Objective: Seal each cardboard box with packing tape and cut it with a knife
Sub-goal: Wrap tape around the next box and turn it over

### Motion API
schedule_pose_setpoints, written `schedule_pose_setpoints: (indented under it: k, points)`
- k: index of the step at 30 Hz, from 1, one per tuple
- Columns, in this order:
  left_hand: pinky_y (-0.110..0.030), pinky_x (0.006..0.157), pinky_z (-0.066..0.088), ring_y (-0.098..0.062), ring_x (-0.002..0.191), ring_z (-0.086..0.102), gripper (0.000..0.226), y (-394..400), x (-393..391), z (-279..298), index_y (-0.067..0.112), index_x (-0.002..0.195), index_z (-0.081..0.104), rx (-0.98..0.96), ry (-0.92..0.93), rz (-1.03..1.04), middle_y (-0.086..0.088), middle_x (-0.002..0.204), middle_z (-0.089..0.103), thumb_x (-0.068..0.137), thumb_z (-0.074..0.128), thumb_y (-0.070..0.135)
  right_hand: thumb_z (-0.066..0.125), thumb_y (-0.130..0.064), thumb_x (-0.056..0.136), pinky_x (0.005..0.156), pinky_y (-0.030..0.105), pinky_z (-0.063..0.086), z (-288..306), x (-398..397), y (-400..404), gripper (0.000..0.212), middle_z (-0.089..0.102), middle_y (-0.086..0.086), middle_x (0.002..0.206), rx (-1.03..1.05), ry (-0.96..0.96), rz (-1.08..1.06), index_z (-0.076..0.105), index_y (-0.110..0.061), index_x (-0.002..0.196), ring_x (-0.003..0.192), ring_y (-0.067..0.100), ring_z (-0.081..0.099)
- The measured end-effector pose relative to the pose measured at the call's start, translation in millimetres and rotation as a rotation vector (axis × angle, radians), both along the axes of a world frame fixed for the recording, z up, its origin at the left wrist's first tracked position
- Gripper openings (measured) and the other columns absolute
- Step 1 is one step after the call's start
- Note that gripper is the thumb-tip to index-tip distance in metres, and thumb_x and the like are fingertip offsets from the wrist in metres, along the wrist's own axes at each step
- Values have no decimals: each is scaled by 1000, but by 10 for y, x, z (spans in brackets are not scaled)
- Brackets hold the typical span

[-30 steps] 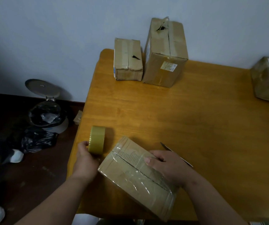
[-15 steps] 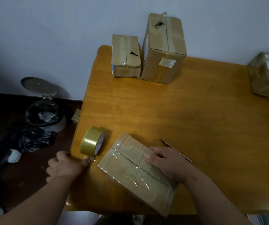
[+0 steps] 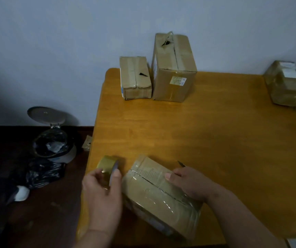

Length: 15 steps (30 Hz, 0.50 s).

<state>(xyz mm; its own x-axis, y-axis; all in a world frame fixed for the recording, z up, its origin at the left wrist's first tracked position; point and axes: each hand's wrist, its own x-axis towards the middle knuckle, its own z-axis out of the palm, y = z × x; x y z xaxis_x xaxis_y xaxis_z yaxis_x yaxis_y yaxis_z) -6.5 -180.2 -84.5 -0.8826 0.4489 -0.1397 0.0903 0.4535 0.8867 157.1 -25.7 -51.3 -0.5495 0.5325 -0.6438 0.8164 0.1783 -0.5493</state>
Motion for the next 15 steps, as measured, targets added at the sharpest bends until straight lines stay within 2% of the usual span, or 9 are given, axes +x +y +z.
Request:
schedule_pose_setpoints:
  k: [1, 4, 6, 7, 8, 9, 10, 12, 15]
  points:
    - [-44, 96, 45, -20, 110, 52, 45, 10, 133, 38, 20, 115, 45, 11, -51, -48, -4, 114, 47, 84, 71, 39, 41, -49, 100, 83, 39, 49, -17, 23, -45, 47, 67, 8, 93, 56, 0, -3, 66, -9, 94, 90, 24, 63]
    - [-17, 101, 40, 17, 113, 41, 69, 159, 309, 79, 25, 134, 37, 46, -161, -259, 2, 134, 38, 79, 78, 18, 39, -50, 100, 74, 35, 46, -106, 112, -182, 46, 65, 1, 84, 195, -6, -82, 61, -14, 84, 81, 20, 61]
    - [-27, 116, 30, 7, 133, 31, 86, 331, 290, 121, 26, 151, 19, 53, -209, -420, 6, 152, 25, 85, 74, 22, 35, -55, 99, 74, 32, 48, -123, 148, -229, 46, 68, -3, 93, 202, -11, -164, 64, -20, 93, 86, 14, 63]
    - [-31, 120, 22, -1, 142, 21, 92, 420, 275, 142, 26, 155, 9, 23, -199, -501, 10, 158, 15, 87, 71, 27, 31, -58, 98, 80, 31, 49, -126, 150, -230, 47, 67, -6, 110, 217, -31, -174, 63, -25, 110, 98, 13, 62]
    - [-30, 122, 13, -3, 146, 7, 96, 500, 260, 142, 26, 156, 1, -22, -168, -576, 14, 161, 3, 89, 69, 34, 29, -59, 98, 94, 33, 47, -142, 141, -229, 54, 57, -5, 135, 251, -58, -165, 51, -25, 134, 118, 15, 55]
    - [-26, 121, 6, 1, 146, -3, 99, 568, 263, 130, 27, 155, -6, -60, -134, -637, 18, 161, -8, 89, 67, 39, 28, -58, 99, 109, 36, 38, -154, 112, -240, 65, 33, -5, 155, 297, -56, -160, 27, -21, 152, 137, 17, 39]
    - [-23, 119, 3, 3, 144, -9, 101, 624, 284, 107, 27, 154, -11, -75, -109, -677, 18, 160, -15, 90, 65, 40, 29, -57, 99, 116, 36, 27, -161, 84, -260, 72, 13, -4, 163, 324, -13, -178, 5, -20, 157, 146, 17, 23]
    - [-25, 120, 2, 0, 147, -7, 101, 664, 316, 22, 29, 153, -15, -37, -93, -665, 13, 163, -12, 91, 65, 35, 33, -52, 100, 116, 29, 22, -196, -7, -328, 76, 8, -4, 164, 285, 118, -238, -12, -23, 155, 147, 15, 21]
    - [-35, 117, 29, -9, 142, 30, 105, 689, 313, -69, 38, 153, -9, 53, -285, -560, 9, 158, 24, 88, 71, 23, 43, -41, 101, 108, 22, 33, -242, -21, -305, 70, 34, -7, 154, 94, 261, -421, 3, -25, 157, 135, 11, 41]
